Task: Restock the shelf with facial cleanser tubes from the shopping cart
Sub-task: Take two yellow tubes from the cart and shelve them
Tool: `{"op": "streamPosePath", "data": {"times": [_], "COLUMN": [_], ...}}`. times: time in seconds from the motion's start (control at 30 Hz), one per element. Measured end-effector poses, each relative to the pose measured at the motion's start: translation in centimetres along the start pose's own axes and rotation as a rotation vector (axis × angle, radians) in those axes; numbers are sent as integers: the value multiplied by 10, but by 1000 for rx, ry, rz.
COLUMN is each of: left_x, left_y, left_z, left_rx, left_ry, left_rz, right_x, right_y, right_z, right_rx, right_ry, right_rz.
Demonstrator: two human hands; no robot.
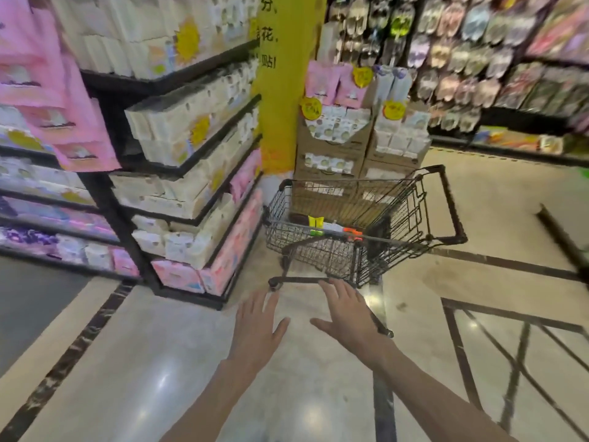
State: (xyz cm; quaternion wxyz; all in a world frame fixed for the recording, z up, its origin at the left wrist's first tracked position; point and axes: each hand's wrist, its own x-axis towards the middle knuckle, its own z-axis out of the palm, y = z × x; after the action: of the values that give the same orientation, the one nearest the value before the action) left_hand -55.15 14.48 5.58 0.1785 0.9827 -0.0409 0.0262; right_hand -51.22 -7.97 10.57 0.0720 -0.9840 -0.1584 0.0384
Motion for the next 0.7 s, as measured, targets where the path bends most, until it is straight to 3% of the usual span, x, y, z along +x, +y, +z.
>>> {"op": "streamPosePath", "data": {"times": [0.7], "left_x": [367], "left_y": [-21], "left_z": [43], "left_rx": [-54], "left_ry": [-181], "left_rz": [161], "right_x": [294], "right_y": [116], "right_z": [24], "right_rx": [164], "right_ry": [-6], "right_rz": [293]}}
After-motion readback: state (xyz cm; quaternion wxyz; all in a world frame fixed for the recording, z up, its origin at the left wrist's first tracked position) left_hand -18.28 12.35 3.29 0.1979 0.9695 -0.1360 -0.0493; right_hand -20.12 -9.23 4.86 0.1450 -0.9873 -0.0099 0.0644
